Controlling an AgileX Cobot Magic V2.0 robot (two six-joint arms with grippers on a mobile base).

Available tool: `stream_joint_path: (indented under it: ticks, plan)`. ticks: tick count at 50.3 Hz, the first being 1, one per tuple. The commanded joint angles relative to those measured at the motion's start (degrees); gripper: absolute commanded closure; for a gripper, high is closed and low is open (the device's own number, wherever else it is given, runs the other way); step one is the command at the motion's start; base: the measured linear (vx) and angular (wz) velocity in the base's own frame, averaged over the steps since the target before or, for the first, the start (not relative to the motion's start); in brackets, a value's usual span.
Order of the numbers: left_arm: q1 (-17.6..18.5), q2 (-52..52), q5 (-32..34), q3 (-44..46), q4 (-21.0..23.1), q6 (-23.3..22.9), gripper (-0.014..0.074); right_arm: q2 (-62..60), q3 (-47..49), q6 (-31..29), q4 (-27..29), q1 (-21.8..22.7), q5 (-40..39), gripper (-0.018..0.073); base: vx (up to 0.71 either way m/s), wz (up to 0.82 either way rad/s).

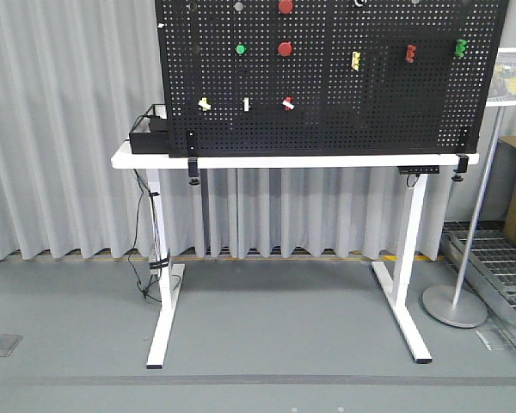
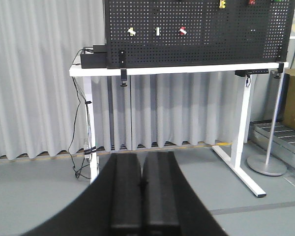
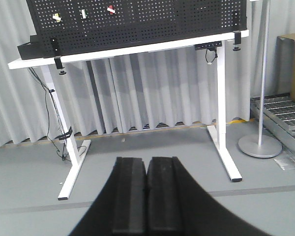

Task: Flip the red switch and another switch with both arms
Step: 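Drive the base forward up to the black pegboard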

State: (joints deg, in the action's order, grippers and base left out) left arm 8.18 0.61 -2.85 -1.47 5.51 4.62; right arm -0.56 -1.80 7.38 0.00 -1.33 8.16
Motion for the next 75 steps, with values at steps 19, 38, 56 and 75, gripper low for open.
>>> stream_joint_path:
  ticks: [19,38,56,75]
  plan:
    - [-0.1,1.1,4.7,-1.2,0.2,-0.2,0.0594,-0.7,-0.3,-0.7,-0.4,0.2,-4.7,0.0566,0.0,0.0]
    - [-0.1,1.1,4.7,-1.2,0.2,-0.2,0.0594,-0.7,-0.3,-0.7,-0.4,0.2,-4.7,0.0566,0.02,0.0]
    - [-0.1,1.1,4.7,-1.2,0.2,-0.2,0.0594,-0.7,-0.3,-0.7,-0.4,0.2,-4.7,0.0566,0.22,0.01]
    - [-0.1,1.1,4.7,-1.2,0.2,-0.2,0.0594,-0.7,-0.3,-0.7,-0.4,0.2,-4.7,0.0566,0.36,0.02]
